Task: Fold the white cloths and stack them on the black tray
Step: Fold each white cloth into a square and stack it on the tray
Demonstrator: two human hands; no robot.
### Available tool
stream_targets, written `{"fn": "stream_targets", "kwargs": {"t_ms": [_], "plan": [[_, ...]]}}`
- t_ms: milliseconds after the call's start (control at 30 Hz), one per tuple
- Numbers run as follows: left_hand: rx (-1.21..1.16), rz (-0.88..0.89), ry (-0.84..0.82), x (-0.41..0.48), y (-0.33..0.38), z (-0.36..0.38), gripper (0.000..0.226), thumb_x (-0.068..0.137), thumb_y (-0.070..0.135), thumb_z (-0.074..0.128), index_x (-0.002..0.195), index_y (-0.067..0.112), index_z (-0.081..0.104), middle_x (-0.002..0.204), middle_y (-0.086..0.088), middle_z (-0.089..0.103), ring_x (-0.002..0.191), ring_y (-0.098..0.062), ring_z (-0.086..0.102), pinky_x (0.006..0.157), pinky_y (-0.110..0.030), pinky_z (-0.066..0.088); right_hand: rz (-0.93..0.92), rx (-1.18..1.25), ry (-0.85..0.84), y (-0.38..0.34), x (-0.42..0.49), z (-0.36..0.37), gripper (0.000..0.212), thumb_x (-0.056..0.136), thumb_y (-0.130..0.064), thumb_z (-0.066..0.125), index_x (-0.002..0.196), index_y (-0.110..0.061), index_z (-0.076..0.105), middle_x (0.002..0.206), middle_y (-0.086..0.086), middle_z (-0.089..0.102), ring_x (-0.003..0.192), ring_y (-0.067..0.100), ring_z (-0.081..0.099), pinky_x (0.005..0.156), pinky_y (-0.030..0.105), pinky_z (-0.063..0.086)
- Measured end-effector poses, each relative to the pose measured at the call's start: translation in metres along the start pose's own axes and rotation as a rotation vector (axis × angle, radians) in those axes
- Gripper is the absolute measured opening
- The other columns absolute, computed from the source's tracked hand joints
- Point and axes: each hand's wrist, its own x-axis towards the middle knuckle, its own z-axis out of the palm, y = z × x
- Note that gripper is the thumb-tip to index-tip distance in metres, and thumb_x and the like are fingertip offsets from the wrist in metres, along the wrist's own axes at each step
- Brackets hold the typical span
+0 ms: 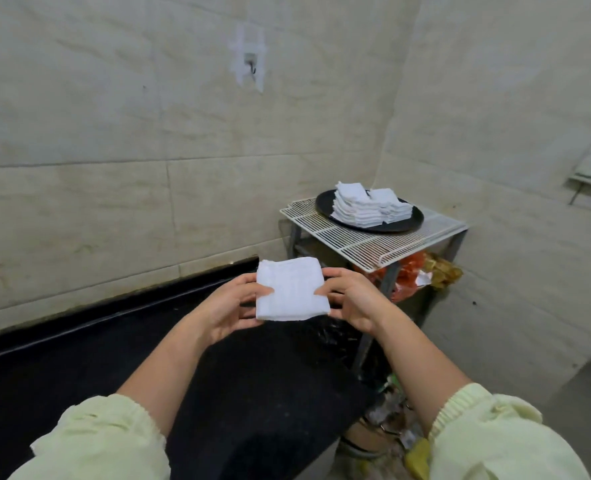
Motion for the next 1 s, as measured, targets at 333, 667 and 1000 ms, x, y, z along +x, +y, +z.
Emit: {"fn": "stream_targets", "kwargs": {"t_ms": [333,667,1000], "plan": [[0.062,0.122,0.006,0.134,0.101,0.077,0.017,0.086,0.021,0.067,0.100,0.025,0.060,0.089,0.003,0.066,0.071,-0.010,0.058,0.052,-0.018,0.051,-0.084,0.029,0.010,-0.104,0.098,-0.108,0.025,0.079,0.006,0.059,0.093,-0.014,0.064,0.082,0.002,0.059,0.070,0.013,0.055,0.052,0.021,0.048],[0.122,0.134,0.066,0.262,0.151,0.148,0.033,0.087,0.018,0.068,0.118,0.009,0.060,0.082,-0.003,0.062,0.053,-0.008,0.058,0.048,-0.019,0.052,-0.111,0.020,-0.011,-0.170,0.202,-0.221,0.019,0.080,0.005,0.058,0.079,-0.013,0.066,0.079,0.006,0.060,0.069,0.016,0.058,0.059,0.025,0.050],[0.086,0.147,0.176,0.401,0.189,0.239,0.031,0.085,0.016,0.072,0.113,0.007,0.063,0.088,-0.005,0.068,0.064,-0.016,0.065,0.053,-0.020,0.054,-0.094,-0.041,-0.077,-0.234,0.323,-0.351,0.016,0.085,0.003,0.057,0.090,-0.009,0.066,0.082,0.005,0.062,0.075,0.018,0.061,0.070,0.029,0.047]]}}
